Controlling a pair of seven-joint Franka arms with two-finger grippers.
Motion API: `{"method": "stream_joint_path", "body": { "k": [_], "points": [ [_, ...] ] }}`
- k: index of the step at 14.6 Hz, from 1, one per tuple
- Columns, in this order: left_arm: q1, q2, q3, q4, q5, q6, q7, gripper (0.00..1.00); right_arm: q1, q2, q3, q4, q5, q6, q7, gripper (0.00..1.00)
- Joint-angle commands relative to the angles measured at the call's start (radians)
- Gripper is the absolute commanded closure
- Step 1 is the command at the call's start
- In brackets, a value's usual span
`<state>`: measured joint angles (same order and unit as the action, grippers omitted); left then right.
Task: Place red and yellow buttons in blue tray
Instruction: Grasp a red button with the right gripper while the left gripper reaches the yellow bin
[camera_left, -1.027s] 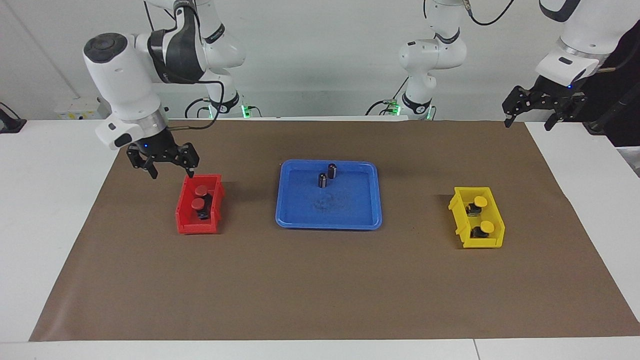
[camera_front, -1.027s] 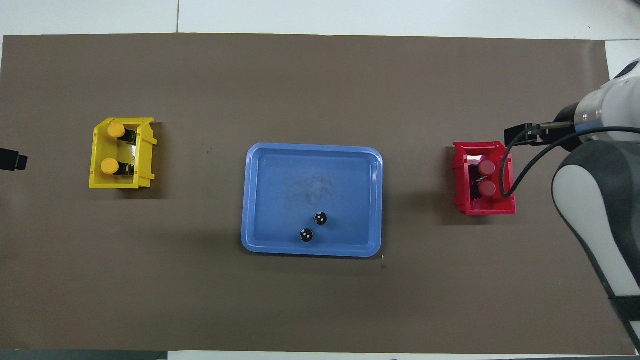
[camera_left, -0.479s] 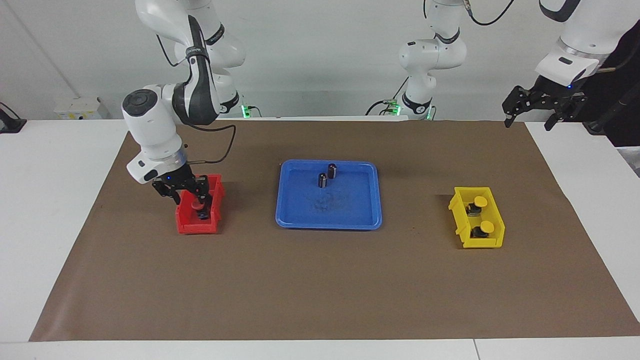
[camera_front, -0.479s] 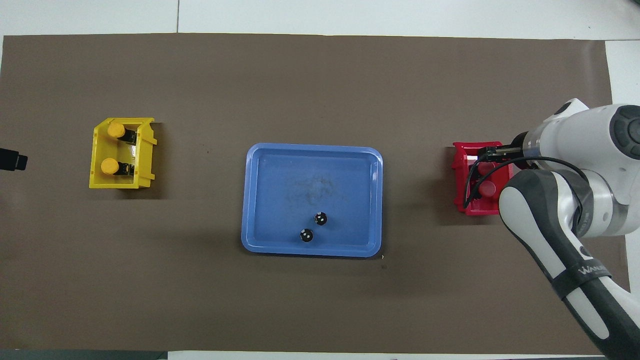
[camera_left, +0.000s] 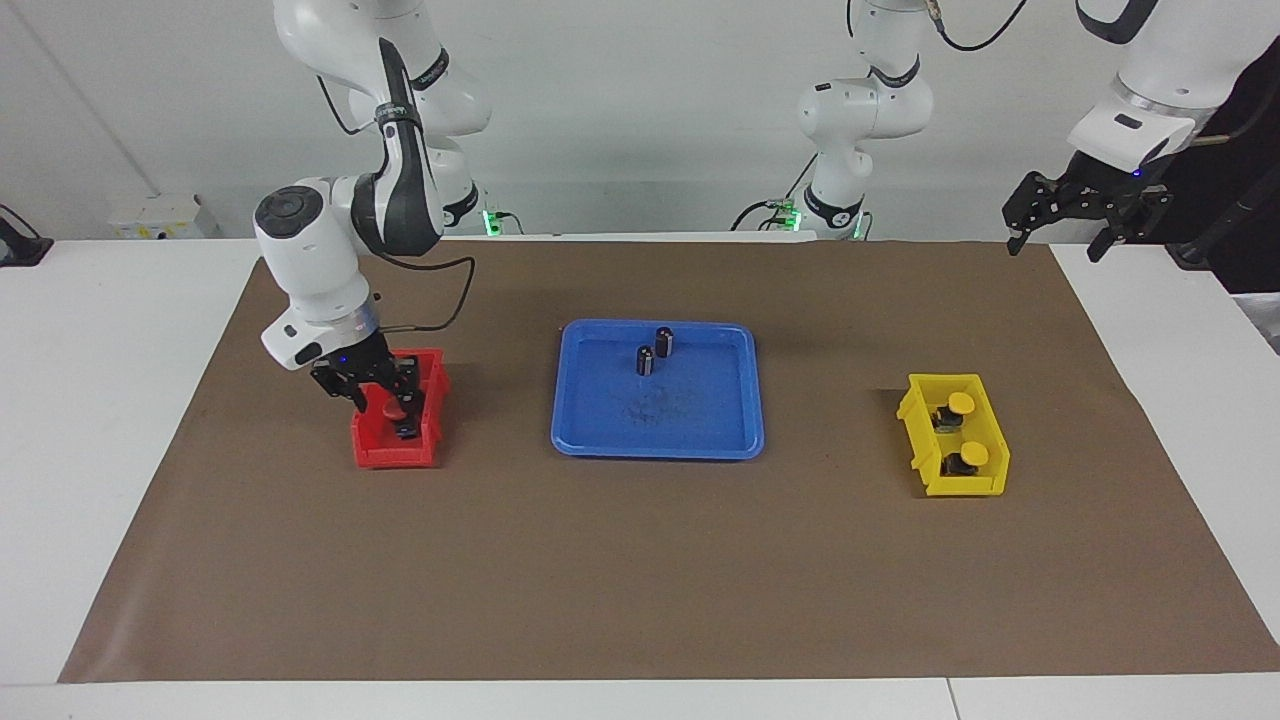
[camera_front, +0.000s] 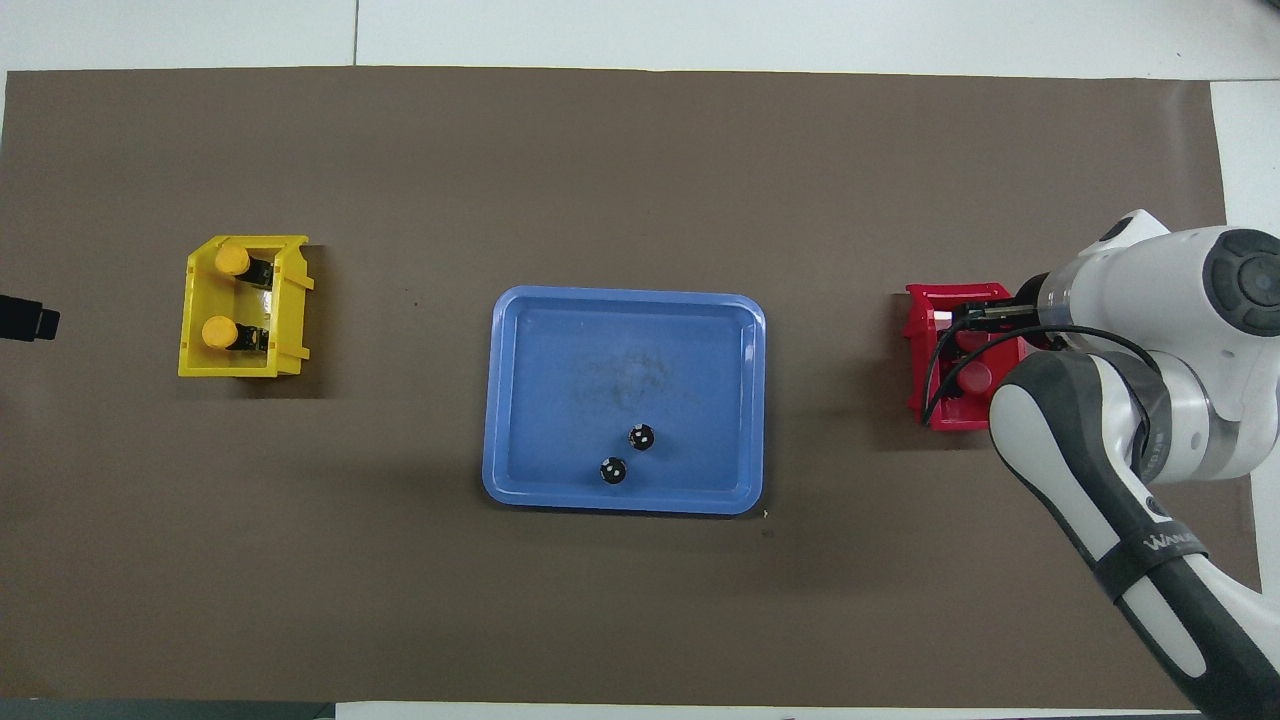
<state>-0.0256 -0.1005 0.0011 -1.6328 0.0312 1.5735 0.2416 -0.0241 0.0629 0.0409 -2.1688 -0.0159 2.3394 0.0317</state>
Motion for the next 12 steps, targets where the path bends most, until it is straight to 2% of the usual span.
{"method": "stream_joint_path", "body": {
  "k": [1, 3, 5, 8, 12],
  "points": [
    [-0.01, -0.037, -0.003, -0.071, 0.021, 0.051, 0.001, 0.0, -0.007, 0.034, 0.005, -0.017, 0.017, 0.064, 0.004, 0.37],
    [-0.013, -0.041, -0.004, -0.137, 0.019, 0.141, 0.004, 0.0, -0.007, 0.048, 0.005, -0.017, 0.017, 0.066, 0.004, 0.37],
    [-0.01, -0.01, -0.006, -0.163, 0.013, 0.158, 0.01, 0.0, -0.007, 0.046, 0.005, -0.026, 0.017, 0.066, 0.002, 0.38],
    [-0.011, 0.03, -0.004, -0.183, 0.013, 0.216, 0.007, 0.0, -0.007, 0.038, 0.005, -0.046, 0.017, 0.066, 0.001, 0.42],
    [-0.007, 0.059, -0.004, -0.193, 0.013, 0.281, 0.007, 0.0, -0.007, 0.034, 0.005, -0.059, 0.017, 0.066, -0.003, 0.42]
  ]
}}
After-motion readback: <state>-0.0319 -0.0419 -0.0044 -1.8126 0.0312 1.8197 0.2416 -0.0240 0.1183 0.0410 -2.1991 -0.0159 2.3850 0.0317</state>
